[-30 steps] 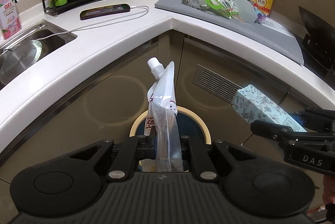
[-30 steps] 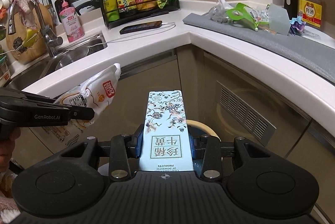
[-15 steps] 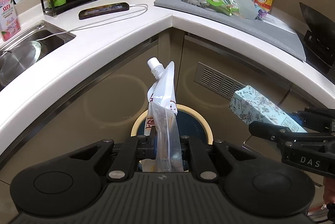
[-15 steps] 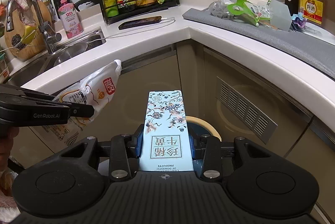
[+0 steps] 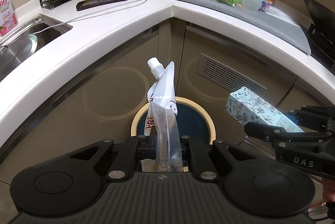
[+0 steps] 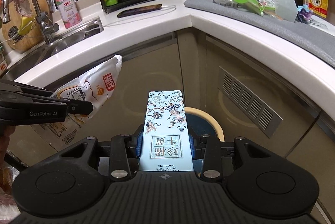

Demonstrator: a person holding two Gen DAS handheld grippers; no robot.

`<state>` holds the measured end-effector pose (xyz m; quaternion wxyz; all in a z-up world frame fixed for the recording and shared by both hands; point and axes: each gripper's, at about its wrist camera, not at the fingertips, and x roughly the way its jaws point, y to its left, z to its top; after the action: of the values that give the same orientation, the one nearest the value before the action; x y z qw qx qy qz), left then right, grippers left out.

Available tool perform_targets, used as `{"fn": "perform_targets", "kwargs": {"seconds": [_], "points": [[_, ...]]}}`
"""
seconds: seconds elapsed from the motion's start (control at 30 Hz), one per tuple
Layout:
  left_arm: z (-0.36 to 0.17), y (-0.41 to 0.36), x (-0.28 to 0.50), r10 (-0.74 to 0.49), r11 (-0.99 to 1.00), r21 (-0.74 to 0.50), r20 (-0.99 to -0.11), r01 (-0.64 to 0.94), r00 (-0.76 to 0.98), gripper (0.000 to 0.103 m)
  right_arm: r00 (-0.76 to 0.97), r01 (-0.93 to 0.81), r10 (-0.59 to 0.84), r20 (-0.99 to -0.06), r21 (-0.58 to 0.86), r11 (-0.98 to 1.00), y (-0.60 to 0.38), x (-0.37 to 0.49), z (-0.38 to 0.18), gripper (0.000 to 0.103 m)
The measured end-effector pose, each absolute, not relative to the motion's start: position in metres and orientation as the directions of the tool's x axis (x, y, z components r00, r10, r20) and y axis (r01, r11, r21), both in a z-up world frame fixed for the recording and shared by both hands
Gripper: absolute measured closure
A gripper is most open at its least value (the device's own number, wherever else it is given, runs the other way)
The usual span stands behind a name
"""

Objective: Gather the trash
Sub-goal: 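Carry the pouch and carton down toward the blue trash bin with both tools, then lower both tools into the bin and open them to drop the items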

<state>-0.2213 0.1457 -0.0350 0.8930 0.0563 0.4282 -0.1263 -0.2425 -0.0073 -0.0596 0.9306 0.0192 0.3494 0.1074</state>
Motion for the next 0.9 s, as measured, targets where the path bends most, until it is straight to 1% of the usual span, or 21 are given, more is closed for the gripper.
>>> {"fn": "perform_targets", "kwargs": {"seconds": [0.4, 0.9], "points": [[-0.063, 0.14, -0.198, -0.163, 0.961, -0.012, -0.831, 0.277, 0.531, 0.093, 0.67, -0.178, 0.208, -0.713, 0.117, 0.977, -0.009, -0.214, -0.088, 0.061], [-0.127, 0.122, -0.133, -0.126, 0.956, -0.008, -0.913, 0.293, 0.387, 0.093, 0.564, -0.123, 0.178, -0.806, 0.131, 0.984, -0.02, -0.143, -0.146, 0.061]]}}
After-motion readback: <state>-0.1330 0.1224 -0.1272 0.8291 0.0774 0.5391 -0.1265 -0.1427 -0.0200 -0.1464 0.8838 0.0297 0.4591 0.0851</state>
